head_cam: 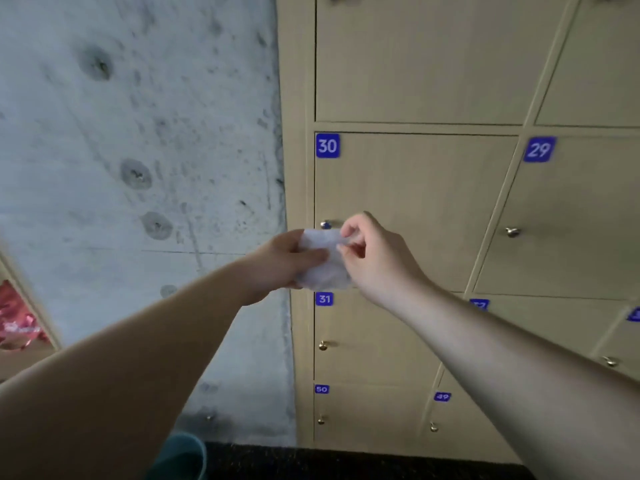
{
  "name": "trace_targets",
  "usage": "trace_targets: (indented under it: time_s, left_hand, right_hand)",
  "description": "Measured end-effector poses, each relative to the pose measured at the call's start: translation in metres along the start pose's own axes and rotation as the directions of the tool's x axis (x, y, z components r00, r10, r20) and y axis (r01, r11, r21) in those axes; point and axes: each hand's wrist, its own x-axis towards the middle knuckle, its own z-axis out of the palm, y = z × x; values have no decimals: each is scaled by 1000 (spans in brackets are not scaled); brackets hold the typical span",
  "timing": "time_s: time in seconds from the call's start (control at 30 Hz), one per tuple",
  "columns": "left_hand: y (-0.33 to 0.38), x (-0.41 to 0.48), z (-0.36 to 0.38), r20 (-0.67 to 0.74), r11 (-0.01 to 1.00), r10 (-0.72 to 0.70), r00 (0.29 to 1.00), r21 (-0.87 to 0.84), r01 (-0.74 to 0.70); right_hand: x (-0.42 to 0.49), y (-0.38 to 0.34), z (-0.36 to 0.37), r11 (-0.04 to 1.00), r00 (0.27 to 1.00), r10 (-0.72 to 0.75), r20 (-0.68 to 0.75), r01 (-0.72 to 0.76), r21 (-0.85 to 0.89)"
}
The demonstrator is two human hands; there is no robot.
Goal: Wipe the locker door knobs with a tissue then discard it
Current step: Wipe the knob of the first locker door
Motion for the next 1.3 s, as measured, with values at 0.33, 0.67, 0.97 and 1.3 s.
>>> trace_targets:
  time_s: [0.33, 0.67, 0.97, 1.3]
  left_hand:
    - [61, 49, -6, 25, 966, 187, 982, 179, -188]
    - [101, 133, -62, -105, 924, 333, 937, 233, -303]
    - [149, 203, -110, -22, 822, 549, 836, 197, -534]
    - [184, 249, -164, -272, 577, 783, 559, 654, -490]
  right_hand:
    - [56, 19, -34, 986, 996, -86, -39, 80, -144]
    - [145, -10, -41, 962, 965, -246, -95, 232, -144]
    - [248, -34, -50, 941, 972, -95, -217, 17, -339]
    - [308, -47, -73, 925, 834, -302, -462, 139, -354]
